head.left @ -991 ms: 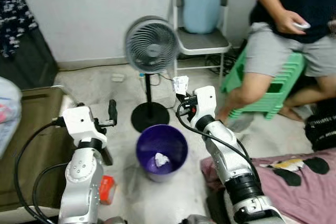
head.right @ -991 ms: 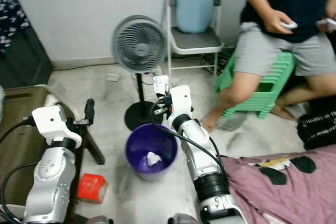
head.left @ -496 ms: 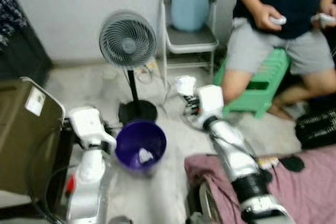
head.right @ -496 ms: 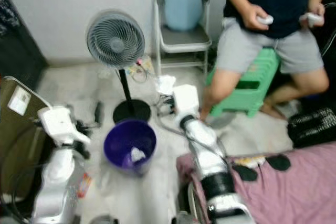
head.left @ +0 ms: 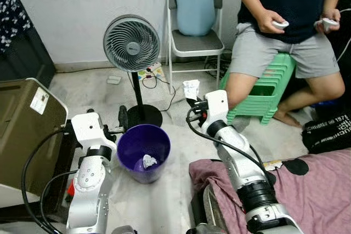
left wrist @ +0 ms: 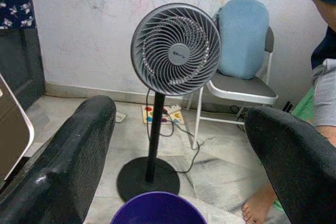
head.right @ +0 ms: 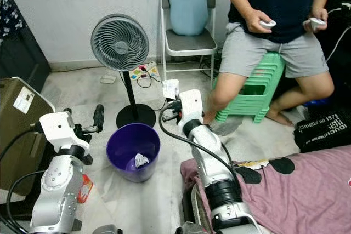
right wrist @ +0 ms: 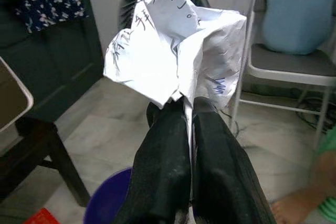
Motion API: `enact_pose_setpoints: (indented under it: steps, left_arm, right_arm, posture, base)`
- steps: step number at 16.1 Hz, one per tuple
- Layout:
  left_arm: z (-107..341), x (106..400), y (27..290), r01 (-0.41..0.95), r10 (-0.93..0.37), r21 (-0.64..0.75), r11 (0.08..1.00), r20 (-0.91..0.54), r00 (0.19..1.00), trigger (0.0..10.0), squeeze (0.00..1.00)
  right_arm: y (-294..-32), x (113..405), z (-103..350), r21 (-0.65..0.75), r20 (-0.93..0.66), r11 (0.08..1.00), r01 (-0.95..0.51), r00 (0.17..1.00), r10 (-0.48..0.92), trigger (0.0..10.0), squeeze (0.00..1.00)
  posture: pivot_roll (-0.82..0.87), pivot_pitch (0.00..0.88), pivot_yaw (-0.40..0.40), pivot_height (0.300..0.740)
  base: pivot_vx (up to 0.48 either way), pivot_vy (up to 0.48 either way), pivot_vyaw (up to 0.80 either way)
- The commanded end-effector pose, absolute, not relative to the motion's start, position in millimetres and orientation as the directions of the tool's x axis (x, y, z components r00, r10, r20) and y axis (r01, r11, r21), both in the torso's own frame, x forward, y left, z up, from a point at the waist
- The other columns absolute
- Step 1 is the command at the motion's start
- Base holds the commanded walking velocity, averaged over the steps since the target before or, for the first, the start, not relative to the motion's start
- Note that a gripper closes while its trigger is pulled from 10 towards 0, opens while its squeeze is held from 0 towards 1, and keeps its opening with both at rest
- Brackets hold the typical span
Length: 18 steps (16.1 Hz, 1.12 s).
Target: Clean up the room
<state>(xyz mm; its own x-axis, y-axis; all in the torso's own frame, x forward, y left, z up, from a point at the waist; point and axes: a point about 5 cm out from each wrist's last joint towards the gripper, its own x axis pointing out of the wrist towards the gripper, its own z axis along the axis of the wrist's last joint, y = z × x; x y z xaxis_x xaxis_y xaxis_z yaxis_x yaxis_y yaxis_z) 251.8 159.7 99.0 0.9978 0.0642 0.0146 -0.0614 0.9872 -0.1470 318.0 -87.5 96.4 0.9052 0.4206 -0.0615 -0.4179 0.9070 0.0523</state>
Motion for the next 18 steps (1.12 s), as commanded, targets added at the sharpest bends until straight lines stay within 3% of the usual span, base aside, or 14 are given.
enact_pose_setpoints:
  steps: [1, 5, 16, 18]
  left_arm:
    - [101.1, 251.8, 161.3, -0.062, 0.066, -0.153, 0.986, 0.021, 0.998, 10.0, 0.0]
    - [101.0, 252.3, 161.9, -0.069, 0.072, -0.152, 0.986, 0.017, 0.997, 10.0, 0.0]
    - [105.3, 251.6, 156.9, -0.014, 0.022, -0.156, 0.988, 0.053, 0.998, 10.0, 0.0]
    - [105.5, 251.4, 156.0, -0.003, 0.012, -0.158, 0.987, 0.055, 0.998, 10.0, 0.0]
  right_arm:
    - [-87.1, 318.8, 99.4, 0.048, -0.051, 0.904, -0.425, 0.903, 0.427, 10.0, 0.0]
    - [-87.3, 319.6, 99.3, 0.051, -0.053, 0.905, -0.422, 0.904, 0.424, 10.0, 0.0]
    - [-87.1, 319.9, 99.0, 0.06, -0.053, 0.906, -0.42, 0.905, 0.423, 10.0, 0.0]
    - [-86.2, 319.1, 100.8, 0.047, -0.037, 0.901, -0.431, 0.901, 0.432, 10.0, 0.0]
  posture:
    - [-0.05, 0.02, -0.007, 0.74]
    - [-0.05, 0.021, -0.009, 0.74]
    - [-0.05, 0.023, -0.009, 0.74]
    - [-0.05, 0.023, -0.009, 0.74]
  base:
    - [0.0, 0.48, 0.0]
    - [0.0, 0.48, 0.0]
    - [0.0, 0.0, 0.0]
    - [0.377, 0.129, 0.4]
